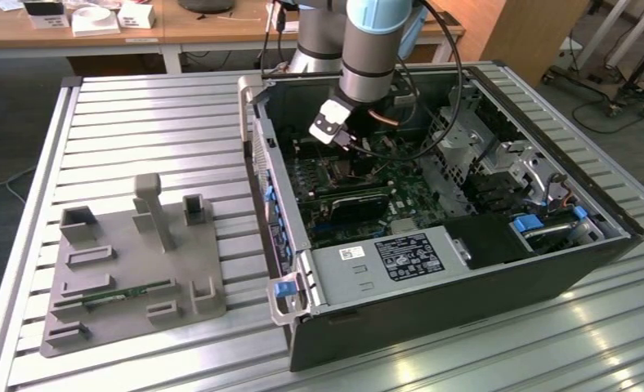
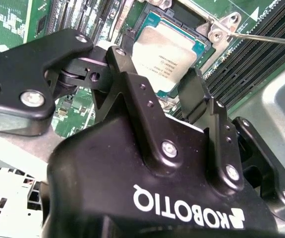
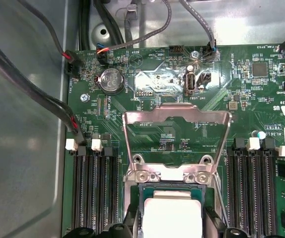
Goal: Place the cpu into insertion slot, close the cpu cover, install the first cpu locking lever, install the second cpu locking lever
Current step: 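Place the cpu into insertion slot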
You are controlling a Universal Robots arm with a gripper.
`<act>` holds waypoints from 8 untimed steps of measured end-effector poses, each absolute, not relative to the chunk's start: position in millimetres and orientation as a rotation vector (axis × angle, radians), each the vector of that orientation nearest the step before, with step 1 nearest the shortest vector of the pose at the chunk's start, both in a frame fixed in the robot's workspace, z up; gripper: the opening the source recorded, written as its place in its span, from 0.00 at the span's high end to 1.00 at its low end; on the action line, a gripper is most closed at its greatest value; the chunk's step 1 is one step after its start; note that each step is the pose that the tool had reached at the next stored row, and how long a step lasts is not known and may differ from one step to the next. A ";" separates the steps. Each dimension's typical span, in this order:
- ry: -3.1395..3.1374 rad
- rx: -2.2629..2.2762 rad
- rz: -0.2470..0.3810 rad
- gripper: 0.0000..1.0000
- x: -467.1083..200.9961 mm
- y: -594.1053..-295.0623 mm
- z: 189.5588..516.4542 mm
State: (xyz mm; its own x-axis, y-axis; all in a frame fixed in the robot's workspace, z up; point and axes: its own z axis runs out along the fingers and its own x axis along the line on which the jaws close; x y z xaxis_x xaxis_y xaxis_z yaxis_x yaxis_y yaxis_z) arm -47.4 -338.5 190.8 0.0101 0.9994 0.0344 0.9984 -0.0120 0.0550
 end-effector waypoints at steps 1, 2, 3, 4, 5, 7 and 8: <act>2.198 2.222 0.098 0.40 -47.5 -338.6 190.9; 2.198 2.222 0.098 0.40 -47.5 -338.6 190.9; 2.198 2.222 0.098 0.40 -47.5 -338.6 190.9; 2.197 2.222 0.098 0.40 -47.5 -338.6 190.9; 2.198 2.222 0.098 0.40 -47.5 -338.6 191.0; 2.198 2.222 0.098 0.40 -47.5 -338.6 191.0; 2.198 2.222 0.098 0.40 -47.5 -338.6 191.0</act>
